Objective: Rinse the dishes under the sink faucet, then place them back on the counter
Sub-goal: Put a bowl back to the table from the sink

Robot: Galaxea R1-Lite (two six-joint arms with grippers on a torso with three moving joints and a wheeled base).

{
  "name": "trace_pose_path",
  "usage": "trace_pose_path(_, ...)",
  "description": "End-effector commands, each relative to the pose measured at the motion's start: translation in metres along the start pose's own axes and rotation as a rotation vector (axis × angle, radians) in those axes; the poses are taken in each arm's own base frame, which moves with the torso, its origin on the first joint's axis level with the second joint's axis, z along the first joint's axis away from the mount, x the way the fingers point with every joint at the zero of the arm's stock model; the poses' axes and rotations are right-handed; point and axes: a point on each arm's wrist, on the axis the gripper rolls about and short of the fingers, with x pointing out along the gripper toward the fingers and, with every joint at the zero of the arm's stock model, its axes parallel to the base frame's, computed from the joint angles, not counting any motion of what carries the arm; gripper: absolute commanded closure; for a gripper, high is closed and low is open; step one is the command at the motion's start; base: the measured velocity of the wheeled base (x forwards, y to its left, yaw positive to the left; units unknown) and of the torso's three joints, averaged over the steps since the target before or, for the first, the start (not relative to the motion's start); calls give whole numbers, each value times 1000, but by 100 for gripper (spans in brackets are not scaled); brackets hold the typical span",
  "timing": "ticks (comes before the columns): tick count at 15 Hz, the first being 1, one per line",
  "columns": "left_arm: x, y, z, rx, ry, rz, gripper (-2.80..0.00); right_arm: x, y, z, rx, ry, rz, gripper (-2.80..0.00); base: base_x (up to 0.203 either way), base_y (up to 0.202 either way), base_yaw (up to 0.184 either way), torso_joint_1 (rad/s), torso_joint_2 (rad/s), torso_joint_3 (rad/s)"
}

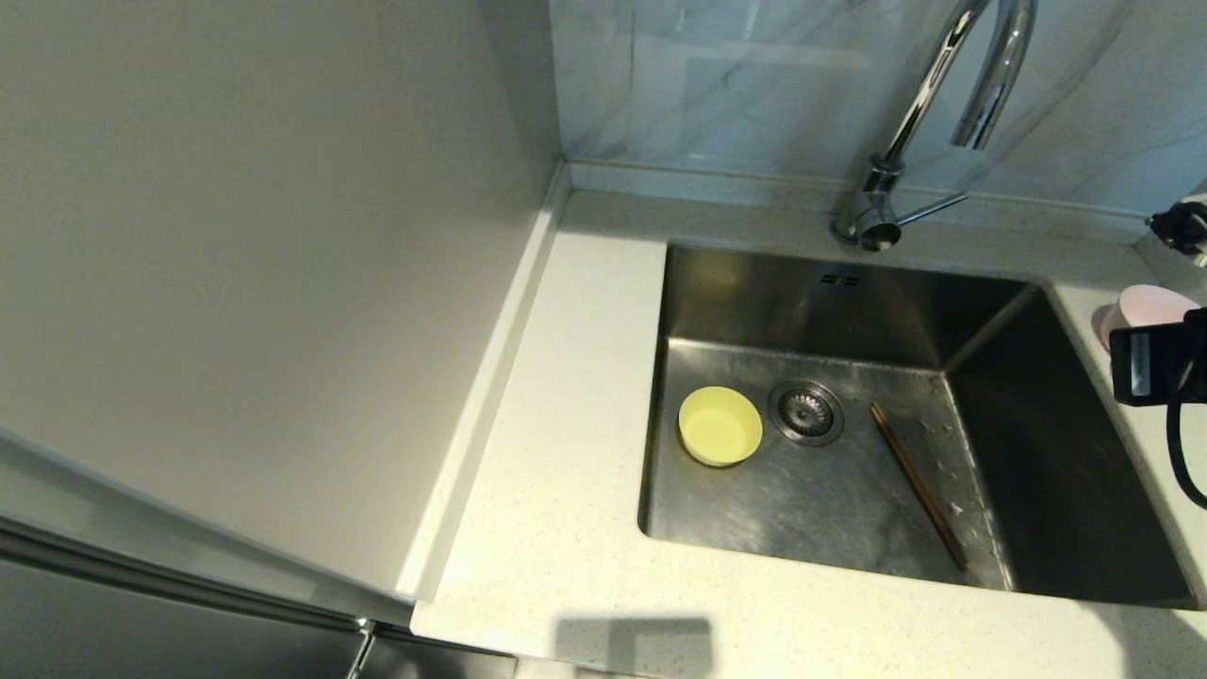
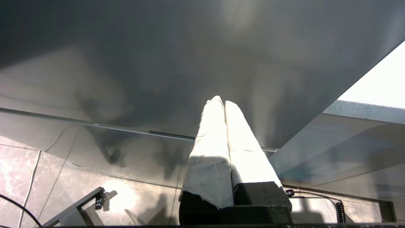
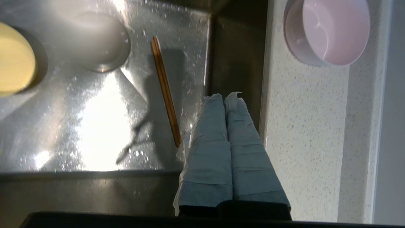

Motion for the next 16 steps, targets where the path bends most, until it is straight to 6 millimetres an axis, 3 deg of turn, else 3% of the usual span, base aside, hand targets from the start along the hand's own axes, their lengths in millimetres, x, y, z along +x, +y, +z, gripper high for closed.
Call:
trace_pose_path(1, 0, 0, 0, -1, -3, 0, 0, 1, 1, -4, -6, 14, -1, 0, 0, 0, 0, 0, 0, 0)
trace_pose_path(5, 0, 0, 0, -1, -3, 0, 0, 1, 3, -26, -17, 75, 4, 0, 0, 0, 0, 0, 0, 0)
trace_pose_path(10, 0, 0, 0, -1, -3, 0, 0, -24, 3, -86, 2, 168, 36, 0, 0, 0, 0, 0, 0, 0)
trace_pose_path(12, 0, 0, 0, -1, -3, 0, 0, -30, 6, -102, 17, 189, 61, 0, 0, 0, 0, 0, 0, 0)
trace_pose_path(16, 0, 0, 0, -1, -3, 0, 0, -27, 12, -74, 34, 125, 86, 0, 0, 0, 0, 0, 0, 0)
